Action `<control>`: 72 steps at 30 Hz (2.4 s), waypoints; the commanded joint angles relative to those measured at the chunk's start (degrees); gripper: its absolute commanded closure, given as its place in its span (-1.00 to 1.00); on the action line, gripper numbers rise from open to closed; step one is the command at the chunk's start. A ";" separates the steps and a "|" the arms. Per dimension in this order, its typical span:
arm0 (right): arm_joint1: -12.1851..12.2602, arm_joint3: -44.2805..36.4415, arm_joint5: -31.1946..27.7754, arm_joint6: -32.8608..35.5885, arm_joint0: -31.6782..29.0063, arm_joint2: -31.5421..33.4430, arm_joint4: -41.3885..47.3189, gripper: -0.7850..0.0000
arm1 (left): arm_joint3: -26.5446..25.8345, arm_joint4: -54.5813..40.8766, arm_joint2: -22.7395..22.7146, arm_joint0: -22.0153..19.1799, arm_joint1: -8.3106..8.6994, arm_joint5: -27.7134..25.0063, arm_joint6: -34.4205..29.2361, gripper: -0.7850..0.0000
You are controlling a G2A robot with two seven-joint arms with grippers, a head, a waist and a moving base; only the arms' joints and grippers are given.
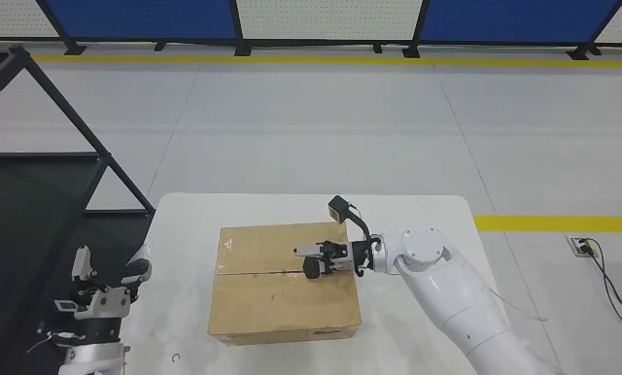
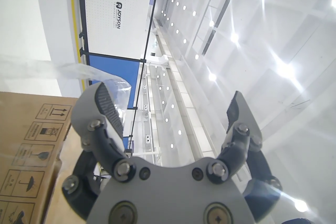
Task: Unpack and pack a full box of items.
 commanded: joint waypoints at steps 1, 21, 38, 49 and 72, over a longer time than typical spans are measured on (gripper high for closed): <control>-0.02 0.03 -0.16 0.09 -0.04 0.03 0.01 -1.00 | 0.19 -0.07 0.02 -0.39 -0.08 0.58 -0.05 -1.00; -0.14 0.12 -0.16 0.34 -0.04 0.35 -0.32 -1.00 | 10.46 -0.81 1.75 -4.49 0.33 18.87 -12.02 -1.00; -0.46 0.55 -0.38 0.43 0.29 0.23 -0.58 -1.00 | 18.60 -4.13 5.72 -12.50 -0.02 22.35 -15.75 -1.00; -0.74 0.83 0.11 0.59 0.96 0.03 -0.70 -1.00 | 17.50 -7.41 5.73 -11.17 -0.64 18.38 -12.17 -1.00; -1.11 1.95 -0.20 0.95 1.40 0.09 -0.70 -1.00 | 12.04 -5.10 4.18 -10.54 -1.83 6.46 -2.39 -1.00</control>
